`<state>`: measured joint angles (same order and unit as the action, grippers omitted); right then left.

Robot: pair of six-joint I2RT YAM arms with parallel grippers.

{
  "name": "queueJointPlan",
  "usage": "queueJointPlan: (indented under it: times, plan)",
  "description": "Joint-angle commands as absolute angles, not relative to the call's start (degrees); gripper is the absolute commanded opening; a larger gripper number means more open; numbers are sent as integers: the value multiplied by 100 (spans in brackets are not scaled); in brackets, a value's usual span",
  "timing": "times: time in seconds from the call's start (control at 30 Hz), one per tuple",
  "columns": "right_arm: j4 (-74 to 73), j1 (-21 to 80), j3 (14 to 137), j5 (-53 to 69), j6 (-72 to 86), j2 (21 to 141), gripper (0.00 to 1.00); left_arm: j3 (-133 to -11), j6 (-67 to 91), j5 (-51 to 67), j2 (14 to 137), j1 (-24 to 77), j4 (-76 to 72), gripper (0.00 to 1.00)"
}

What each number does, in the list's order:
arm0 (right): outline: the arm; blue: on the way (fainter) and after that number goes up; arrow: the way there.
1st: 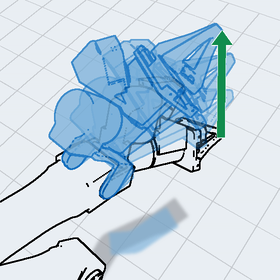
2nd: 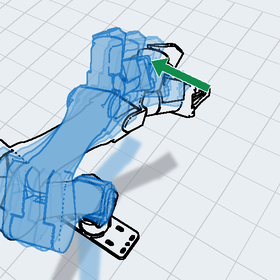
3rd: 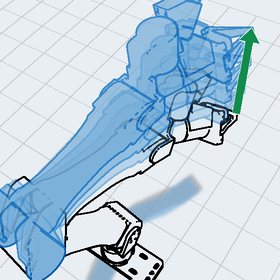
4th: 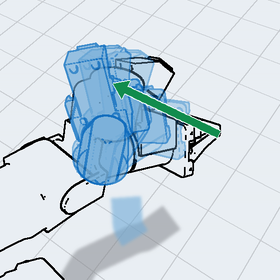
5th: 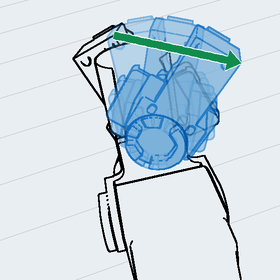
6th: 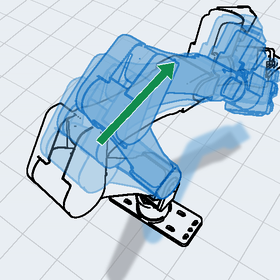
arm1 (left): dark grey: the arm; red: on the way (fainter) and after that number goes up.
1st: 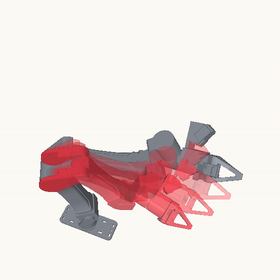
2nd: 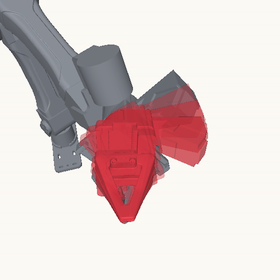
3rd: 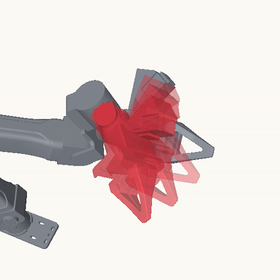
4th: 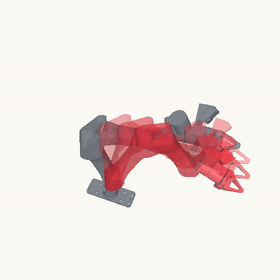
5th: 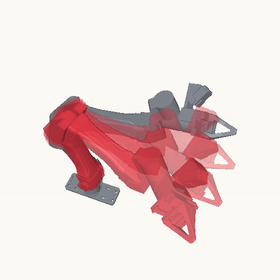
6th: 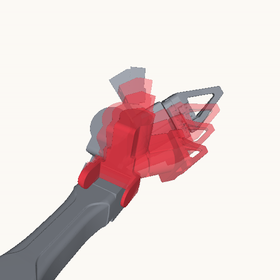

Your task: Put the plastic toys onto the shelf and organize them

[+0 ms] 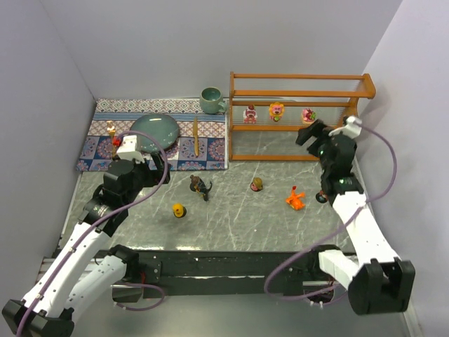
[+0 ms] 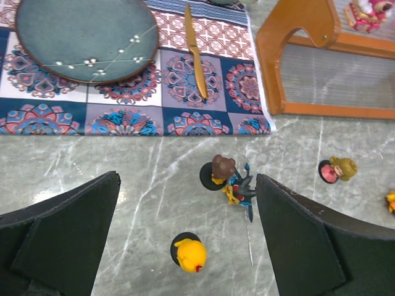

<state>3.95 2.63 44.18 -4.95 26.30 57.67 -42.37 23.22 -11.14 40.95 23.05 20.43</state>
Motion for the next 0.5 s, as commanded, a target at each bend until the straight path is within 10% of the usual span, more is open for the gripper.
queueJointPlan:
  times: [0.0,0.47]
  plan:
    - [-157,886,3921,-878,2557,5143,100,-4236,2303,-765,4034,2259,1898,97]
    - [-1300,2109,2769,-1890,3665,4588,100,-4219,2312,-730,3946,2250,1925,97]
